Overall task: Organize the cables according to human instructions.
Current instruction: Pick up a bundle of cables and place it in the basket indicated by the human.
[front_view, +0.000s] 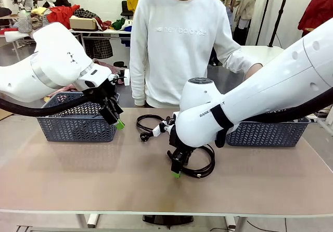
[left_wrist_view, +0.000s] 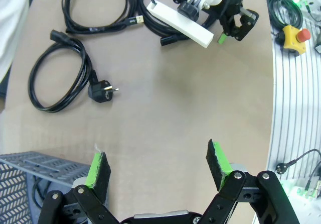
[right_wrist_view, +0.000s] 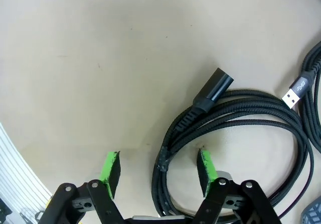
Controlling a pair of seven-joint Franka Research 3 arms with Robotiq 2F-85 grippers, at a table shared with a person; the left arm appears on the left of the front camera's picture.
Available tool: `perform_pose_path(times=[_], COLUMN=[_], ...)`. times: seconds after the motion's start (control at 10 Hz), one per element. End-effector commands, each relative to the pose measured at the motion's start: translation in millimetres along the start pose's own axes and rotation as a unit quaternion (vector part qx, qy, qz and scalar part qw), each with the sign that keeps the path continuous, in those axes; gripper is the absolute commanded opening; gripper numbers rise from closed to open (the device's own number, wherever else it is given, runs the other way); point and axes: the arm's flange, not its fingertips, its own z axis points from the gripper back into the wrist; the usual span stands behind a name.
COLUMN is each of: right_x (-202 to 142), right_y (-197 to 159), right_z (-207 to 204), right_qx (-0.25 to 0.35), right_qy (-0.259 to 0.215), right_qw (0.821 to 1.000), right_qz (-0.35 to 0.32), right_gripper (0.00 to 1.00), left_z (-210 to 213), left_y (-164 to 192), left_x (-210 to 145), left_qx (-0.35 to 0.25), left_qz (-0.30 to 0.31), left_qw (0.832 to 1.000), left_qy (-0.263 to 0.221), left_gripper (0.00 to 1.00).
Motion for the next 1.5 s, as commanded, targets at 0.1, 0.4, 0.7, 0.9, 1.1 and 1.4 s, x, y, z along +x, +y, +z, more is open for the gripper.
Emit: perform_pose_path(times=[0.1, 0.4, 0.7, 0.9, 1.1, 1.4], right_x=[8, 9, 3, -2, -15, -31], right_y=[1, 2, 18, 28, 42, 33], right_z=[1, 0, 6, 18, 52, 113], right_qx=[-0.010, -0.007, 0.016, 0.010, -0.016, -0.081], right_qy=[0.010, 0.010, 0.016, 0.004, 0.001, -0.014], right_qw=[1.000, 1.000, 1.000, 1.000, 0.999, 0.990], right_qz=[-0.014, -0.015, 0.000, 0.009, 0.035, 0.116], right_gripper=[0.43, 0.22, 0.00, 0.00, 0.00, 0.00], left_z=[1, 1, 1, 1, 1, 1], left_y=[1, 1, 1, 1, 1, 1], left_x=[-1, -1, -1, -1, -1, -1], left_qx=[-0.001, -0.001, -0.001, -0.001, -0.001, -0.001], left_qz=[0.001, 0.001, 0.001, 0.001, 0.001, 0.001], left_qw=[1.000, 1.000, 1.000, 1.000, 1.000, 1.000], left_qy=[0.000, 0.000, 0.000, 0.000, 0.000, 0.000], left_gripper=[1.00, 1.00, 1.00, 1.00, 1.00, 1.00])
